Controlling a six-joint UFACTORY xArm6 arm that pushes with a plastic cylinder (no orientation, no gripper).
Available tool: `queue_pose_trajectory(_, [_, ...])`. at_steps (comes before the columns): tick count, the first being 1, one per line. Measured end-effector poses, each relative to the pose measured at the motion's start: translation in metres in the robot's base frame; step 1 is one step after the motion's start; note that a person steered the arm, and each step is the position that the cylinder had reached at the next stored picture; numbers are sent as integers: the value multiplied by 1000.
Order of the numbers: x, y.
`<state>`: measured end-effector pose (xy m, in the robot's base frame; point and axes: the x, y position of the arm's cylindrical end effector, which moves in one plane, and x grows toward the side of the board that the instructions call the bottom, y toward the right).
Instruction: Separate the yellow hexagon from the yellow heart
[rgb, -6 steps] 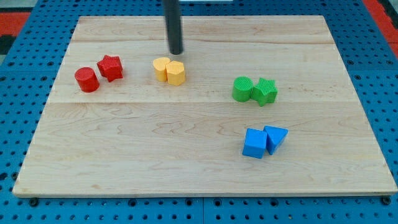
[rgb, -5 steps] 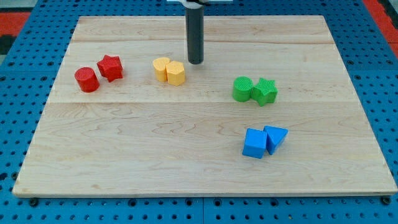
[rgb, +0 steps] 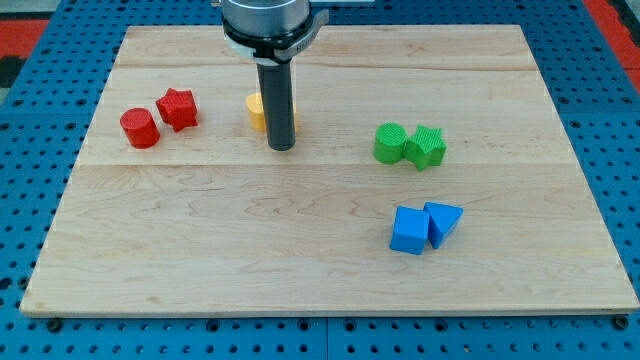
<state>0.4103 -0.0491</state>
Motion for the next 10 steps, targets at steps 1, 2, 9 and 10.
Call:
queue_pose_trajectory(1, [-13, 0])
queue_pose_trajectory(2, [-22, 0])
queue_pose_trajectory(9, [-107, 20])
queue_pose_trajectory(10, [-81, 20])
